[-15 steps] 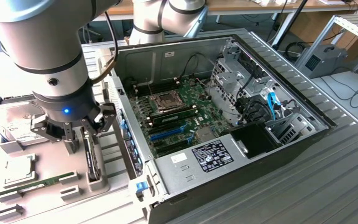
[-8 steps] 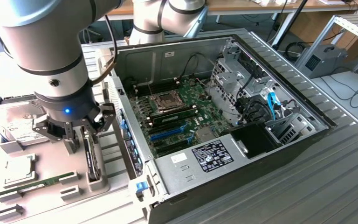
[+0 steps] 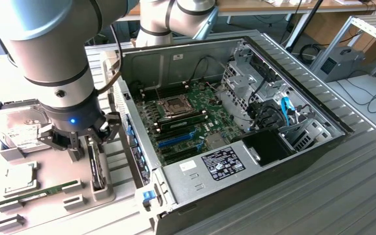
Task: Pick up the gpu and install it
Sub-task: 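Pick up the gpu and move the gpu toward the slot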
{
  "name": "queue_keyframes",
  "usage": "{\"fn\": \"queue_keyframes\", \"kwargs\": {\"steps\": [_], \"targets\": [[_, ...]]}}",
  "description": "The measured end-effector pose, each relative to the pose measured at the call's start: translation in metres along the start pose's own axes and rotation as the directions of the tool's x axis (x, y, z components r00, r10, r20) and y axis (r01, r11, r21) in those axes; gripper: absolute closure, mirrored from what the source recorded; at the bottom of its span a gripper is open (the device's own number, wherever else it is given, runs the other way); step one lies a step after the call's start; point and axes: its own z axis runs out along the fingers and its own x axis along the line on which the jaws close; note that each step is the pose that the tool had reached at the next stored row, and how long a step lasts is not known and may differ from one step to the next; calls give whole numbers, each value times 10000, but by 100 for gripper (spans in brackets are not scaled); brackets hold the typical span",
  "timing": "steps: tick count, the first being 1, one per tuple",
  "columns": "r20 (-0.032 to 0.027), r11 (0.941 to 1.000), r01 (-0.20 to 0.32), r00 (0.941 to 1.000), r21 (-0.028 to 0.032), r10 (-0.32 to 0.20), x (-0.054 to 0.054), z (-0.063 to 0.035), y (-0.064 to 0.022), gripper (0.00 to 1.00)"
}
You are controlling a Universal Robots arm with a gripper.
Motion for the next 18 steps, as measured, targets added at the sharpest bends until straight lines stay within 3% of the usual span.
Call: {"fn": "queue_keyframes", "kwargs": {"steps": [18], "targets": [[0, 10000, 0, 10000, 0, 0, 4, 154, -1, 58]]}}
